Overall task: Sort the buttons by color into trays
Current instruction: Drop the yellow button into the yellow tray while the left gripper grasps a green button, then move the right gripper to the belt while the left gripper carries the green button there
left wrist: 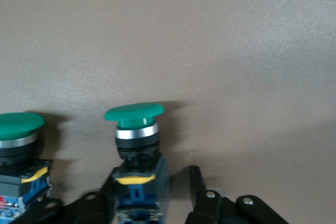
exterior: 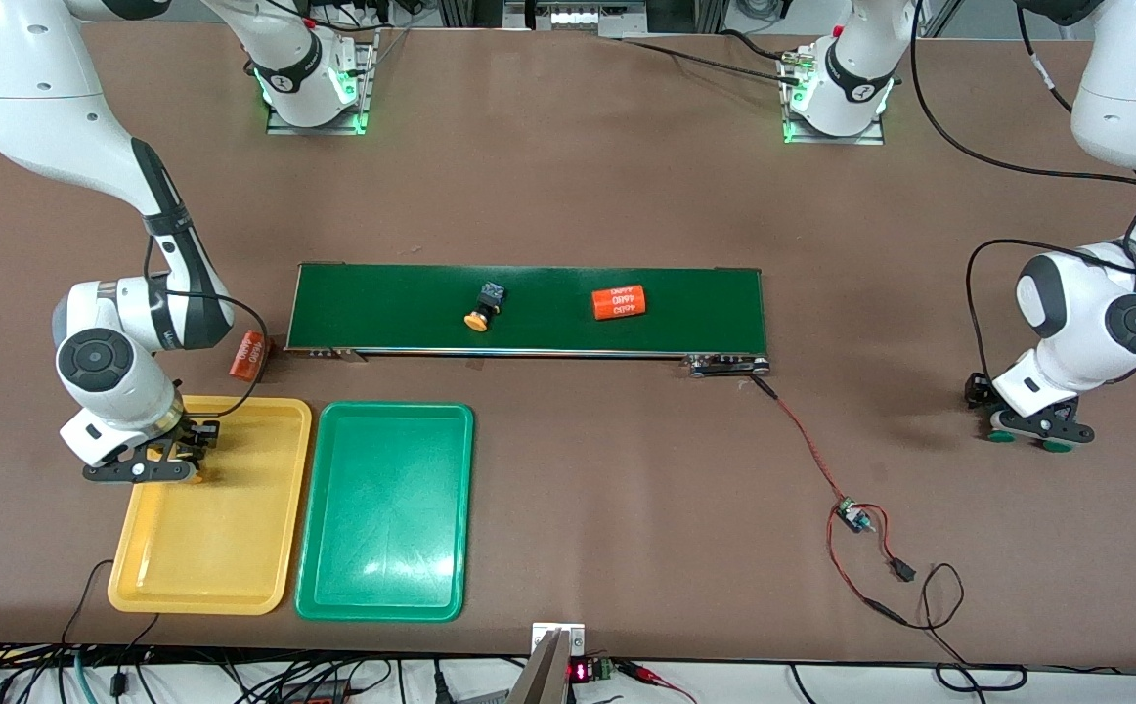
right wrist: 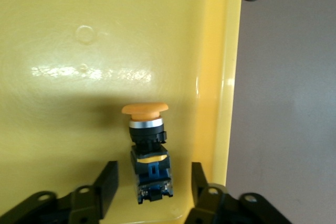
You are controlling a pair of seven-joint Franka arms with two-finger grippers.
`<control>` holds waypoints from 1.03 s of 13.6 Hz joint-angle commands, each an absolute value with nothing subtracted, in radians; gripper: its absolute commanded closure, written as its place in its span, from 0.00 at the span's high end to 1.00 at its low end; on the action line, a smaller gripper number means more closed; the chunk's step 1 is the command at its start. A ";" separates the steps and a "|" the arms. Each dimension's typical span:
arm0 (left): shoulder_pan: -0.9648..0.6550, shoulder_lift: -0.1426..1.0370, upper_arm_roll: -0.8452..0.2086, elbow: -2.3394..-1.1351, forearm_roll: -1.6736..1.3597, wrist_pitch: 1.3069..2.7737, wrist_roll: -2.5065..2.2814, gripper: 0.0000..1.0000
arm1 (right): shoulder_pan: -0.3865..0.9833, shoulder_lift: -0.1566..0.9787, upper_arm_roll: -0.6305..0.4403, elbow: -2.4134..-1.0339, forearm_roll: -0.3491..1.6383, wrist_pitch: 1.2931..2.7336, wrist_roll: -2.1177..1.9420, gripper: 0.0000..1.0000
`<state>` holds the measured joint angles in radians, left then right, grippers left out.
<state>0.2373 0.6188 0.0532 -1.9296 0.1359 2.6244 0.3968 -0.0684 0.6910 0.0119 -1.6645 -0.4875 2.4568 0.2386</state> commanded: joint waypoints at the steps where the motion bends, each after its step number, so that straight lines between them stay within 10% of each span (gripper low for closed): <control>1: 0.225 0.626 0.064 -1.901 0.120 2.625 0.414 0.19 | -0.075 0.683 0.018 -1.669 -0.489 2.461 0.235 1.00; 8: 0.224 0.477 -0.041 -1.876 0.109 2.299 0.336 0.18 | -0.028 0.519 0.094 -1.667 -0.207 2.051 0.320 1.00; 14: 0.235 0.413 -0.366 -1.878 0.089 2.007 0.036 0.18 | 0.118 0.446 0.095 -1.677 -0.100 1.919 0.598 1.00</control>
